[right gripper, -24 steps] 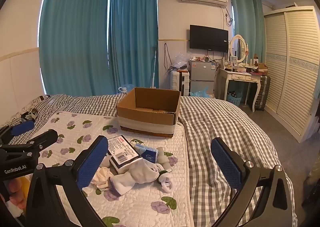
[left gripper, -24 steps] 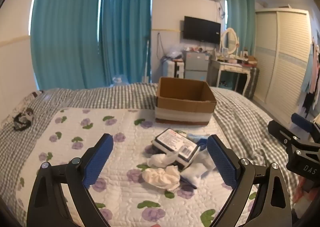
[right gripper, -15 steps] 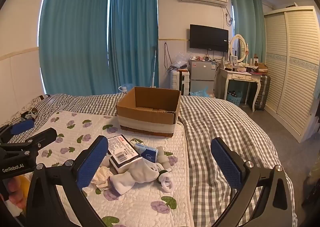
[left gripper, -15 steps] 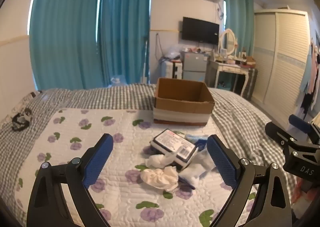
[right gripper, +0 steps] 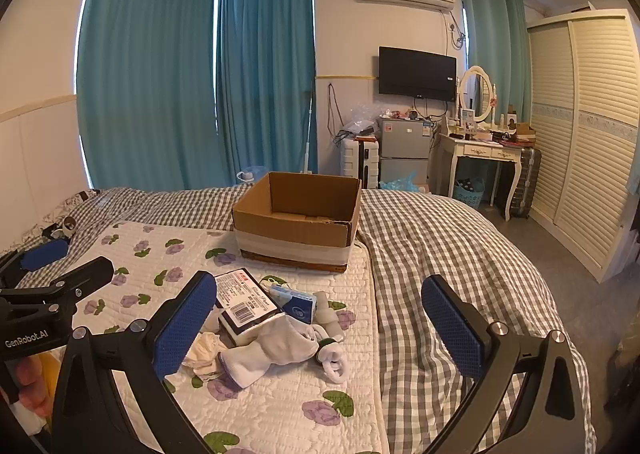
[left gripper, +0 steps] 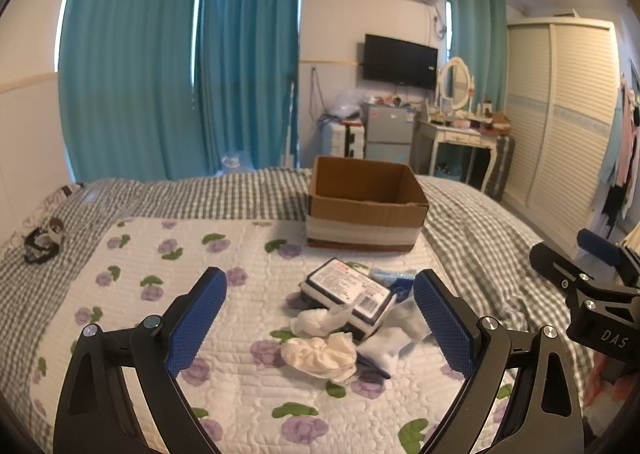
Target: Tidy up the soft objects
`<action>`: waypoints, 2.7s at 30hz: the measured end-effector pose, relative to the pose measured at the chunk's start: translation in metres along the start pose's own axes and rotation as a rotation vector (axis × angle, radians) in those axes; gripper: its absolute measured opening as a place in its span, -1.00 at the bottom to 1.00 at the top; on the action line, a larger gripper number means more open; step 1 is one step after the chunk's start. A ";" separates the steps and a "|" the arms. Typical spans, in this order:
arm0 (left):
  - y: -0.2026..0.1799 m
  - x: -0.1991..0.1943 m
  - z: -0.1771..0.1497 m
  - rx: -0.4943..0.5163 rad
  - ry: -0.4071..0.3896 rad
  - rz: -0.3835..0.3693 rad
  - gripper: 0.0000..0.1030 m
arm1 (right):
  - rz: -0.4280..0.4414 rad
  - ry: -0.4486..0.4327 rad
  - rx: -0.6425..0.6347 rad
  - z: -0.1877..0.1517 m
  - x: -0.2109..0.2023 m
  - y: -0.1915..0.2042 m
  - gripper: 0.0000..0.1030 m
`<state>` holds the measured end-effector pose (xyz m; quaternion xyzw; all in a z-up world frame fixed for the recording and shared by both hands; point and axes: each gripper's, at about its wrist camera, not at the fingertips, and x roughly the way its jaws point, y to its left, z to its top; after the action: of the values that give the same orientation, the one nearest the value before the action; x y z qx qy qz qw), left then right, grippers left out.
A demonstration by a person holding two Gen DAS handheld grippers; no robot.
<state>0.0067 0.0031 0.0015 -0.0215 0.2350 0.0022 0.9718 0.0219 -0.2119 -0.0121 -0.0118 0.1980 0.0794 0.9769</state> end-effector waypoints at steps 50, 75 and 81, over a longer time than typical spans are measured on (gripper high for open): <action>-0.001 -0.009 -0.001 0.012 -0.010 0.000 0.87 | 0.004 0.006 0.001 0.000 0.001 0.001 1.00; 0.022 0.018 -0.012 0.001 0.056 -0.015 0.87 | 0.005 0.119 -0.053 -0.022 0.024 0.024 1.00; 0.032 0.053 -0.041 0.002 0.161 -0.010 0.87 | 0.011 0.237 -0.101 -0.049 0.064 0.044 1.00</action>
<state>0.0351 0.0328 -0.0607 -0.0220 0.3121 -0.0046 0.9498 0.0536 -0.1613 -0.0820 -0.0692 0.3081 0.0929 0.9443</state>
